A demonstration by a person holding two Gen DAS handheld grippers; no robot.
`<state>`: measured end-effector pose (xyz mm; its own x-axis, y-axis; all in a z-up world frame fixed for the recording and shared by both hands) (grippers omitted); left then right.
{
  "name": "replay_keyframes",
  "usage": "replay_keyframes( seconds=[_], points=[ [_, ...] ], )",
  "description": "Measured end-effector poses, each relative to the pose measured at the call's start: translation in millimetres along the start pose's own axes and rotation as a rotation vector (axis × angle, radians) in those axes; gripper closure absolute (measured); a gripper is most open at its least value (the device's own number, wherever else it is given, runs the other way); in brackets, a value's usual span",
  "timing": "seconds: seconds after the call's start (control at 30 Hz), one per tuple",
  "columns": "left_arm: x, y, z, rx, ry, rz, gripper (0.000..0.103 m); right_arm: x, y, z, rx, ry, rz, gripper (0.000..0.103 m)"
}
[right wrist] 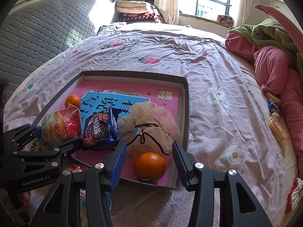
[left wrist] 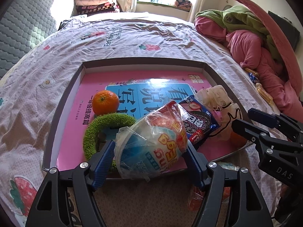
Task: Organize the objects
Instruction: 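Lower the tangerine into the box and open the right tool while the left tool lowers the egg, then lower the candy egg onto the book and open the left tool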
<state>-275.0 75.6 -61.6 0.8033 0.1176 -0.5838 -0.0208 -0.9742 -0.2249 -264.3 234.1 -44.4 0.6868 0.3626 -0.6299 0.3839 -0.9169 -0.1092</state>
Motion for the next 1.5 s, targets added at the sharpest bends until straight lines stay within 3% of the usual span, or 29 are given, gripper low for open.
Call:
replay_keyframes(
  seconds=[0.83, 1.17, 1.5],
  points=[
    [-11, 4, -19, 0.033, -0.069, -0.041, 0.026, -6, -4, -18, -0.004, -0.045, 0.026, 0.051],
    [-16, 3, -34, 0.048, -0.116, -0.049, 0.026, -12, -1, -30, -0.012, -0.081, 0.023, 0.04],
    [-18, 6, -58, 0.052, -0.165, -0.053, 0.026, -20, 1, -48, -0.005, -0.124, 0.013, 0.039]
  ],
)
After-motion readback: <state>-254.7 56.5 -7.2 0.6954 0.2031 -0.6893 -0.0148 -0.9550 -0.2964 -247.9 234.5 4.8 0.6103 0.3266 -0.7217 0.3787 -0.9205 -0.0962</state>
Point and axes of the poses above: each gripper's, at about its wrist camera, not at the fingertips, and z roughly the way its jaws point, y to its left, x to its underside, the point moved 6 cm from there along z, roughly the way its jaws point, and after that the axes turned 9 degrees about -z, right-handed, at the moved point
